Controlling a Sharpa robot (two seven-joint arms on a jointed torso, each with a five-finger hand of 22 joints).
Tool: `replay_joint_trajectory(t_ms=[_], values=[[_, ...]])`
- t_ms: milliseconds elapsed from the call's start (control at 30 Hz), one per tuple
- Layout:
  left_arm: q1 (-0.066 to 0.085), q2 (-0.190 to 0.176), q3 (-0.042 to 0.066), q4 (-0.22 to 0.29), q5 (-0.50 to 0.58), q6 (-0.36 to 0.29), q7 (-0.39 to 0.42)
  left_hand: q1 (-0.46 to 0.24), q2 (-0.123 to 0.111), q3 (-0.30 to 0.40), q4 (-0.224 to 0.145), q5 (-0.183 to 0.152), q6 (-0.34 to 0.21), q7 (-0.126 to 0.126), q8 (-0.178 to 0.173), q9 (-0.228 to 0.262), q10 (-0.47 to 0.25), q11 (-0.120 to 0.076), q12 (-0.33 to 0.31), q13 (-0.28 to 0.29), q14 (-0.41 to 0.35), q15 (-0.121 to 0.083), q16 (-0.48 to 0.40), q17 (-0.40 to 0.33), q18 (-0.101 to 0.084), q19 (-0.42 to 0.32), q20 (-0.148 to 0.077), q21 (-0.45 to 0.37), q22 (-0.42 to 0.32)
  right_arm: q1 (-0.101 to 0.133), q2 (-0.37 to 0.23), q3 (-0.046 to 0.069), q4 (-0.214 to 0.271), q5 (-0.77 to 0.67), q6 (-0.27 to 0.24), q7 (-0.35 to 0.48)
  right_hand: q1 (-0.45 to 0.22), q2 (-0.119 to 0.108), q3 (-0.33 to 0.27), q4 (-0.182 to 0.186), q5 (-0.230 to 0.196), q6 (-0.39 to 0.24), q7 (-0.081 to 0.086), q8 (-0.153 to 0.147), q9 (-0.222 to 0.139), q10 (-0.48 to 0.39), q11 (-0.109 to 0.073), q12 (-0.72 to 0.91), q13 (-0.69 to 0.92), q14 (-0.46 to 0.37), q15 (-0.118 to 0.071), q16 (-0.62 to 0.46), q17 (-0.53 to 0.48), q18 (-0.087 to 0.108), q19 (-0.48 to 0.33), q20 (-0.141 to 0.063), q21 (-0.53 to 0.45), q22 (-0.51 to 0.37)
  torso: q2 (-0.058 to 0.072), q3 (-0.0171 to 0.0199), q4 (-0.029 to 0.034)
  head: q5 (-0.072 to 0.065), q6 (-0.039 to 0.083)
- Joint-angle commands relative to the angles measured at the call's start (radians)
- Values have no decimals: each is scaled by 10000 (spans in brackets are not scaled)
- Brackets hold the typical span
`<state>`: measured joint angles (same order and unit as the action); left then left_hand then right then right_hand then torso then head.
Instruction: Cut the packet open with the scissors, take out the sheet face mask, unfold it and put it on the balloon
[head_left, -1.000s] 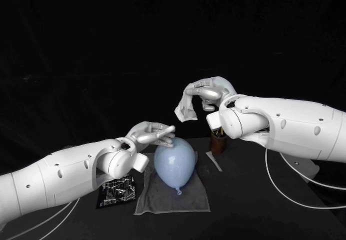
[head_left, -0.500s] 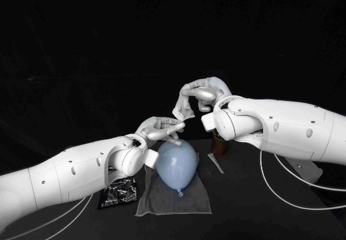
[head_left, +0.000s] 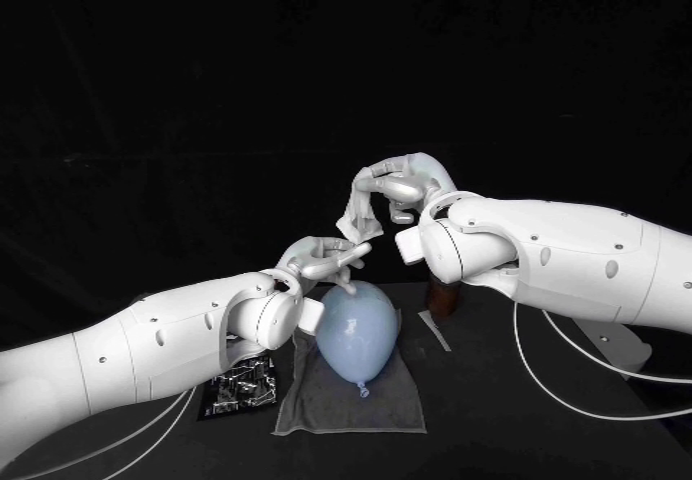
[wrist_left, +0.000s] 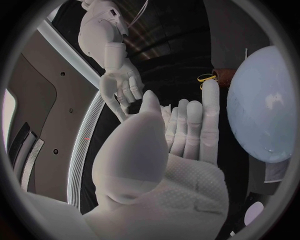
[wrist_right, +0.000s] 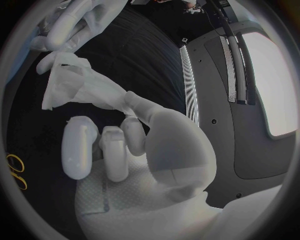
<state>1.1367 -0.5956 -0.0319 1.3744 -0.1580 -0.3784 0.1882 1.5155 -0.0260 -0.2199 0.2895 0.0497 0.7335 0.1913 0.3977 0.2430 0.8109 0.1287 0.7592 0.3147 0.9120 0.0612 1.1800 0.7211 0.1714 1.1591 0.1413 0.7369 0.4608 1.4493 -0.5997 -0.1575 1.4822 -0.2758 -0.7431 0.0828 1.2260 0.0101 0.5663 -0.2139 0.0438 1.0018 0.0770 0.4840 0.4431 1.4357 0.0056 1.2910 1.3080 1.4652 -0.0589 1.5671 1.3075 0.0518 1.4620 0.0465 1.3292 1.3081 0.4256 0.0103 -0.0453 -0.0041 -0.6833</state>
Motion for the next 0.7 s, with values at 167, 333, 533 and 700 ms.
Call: replay_joint_trajectory(t_ms=[167, 333, 533, 700], values=[[25, 119, 18, -152, 496, -578, -623, -195, 102, -279, 7, -19, -12, 71, 140, 64, -321, 24, 268, 99, -17, 22, 3, -93, 101, -313, 20, 283, 226, 64, 58, 13, 75, -281, -13, 69, -91, -2, 41, -3, 49, 58, 5, 32, 11, 156, -70, 28, 480, 1056, -34, 36, 2633, -2, 338, -32, -2, 1934, -7, 0, -11, 60, 47], [26, 176, 19, -196, 698, -756, -283, -240, -203, -146, 33, -8, -687, 295, 72, 44, -1248, 275, 125, -15, -627, 257, -493, -386, 73, -977, 228, 49, 139, 96, 123, 14, 79, -337, 30, 23, -108, -9, 80, -10, 50, 58, 4, 38, 15, 157, -72, 22, 477, 1056, -36, 36, 2633, -7, 346, -35, 21, 1940, 1, 7, -11, 112, 72], [23, 207, 25, -119, 912, -597, 405, -222, -470, 365, 17, -21, -935, 328, 497, 166, -1875, 381, -71, -283, -1237, 414, -1014, -799, 102, -1473, 443, -484, -199, 108, 216, 13, 22, -368, 100, -101, -108, -9, 80, -10, 50, 58, 4, 38, 15, 157, -72, 22, 477, 1056, -36, 36, 2633, -7, 346, -35, 21, 1940, 10, -5, -17, 111, 54], [18, 215, 41, 12, 990, -220, 877, 51, -439, 508, -27, -22, -936, 193, 748, 227, -2055, 430, -186, -448, -1553, 503, -1153, -950, 82, -1863, 534, -868, -422, 110, 294, 9, -29, -415, 128, -209, -115, -12, 91, -12, 50, 59, 4, 40, 16, 160, -72, 26, 480, 1056, -36, 36, 2633, -8, 347, -36, 22, 1940, 21, -1, -13, 89, 44]])
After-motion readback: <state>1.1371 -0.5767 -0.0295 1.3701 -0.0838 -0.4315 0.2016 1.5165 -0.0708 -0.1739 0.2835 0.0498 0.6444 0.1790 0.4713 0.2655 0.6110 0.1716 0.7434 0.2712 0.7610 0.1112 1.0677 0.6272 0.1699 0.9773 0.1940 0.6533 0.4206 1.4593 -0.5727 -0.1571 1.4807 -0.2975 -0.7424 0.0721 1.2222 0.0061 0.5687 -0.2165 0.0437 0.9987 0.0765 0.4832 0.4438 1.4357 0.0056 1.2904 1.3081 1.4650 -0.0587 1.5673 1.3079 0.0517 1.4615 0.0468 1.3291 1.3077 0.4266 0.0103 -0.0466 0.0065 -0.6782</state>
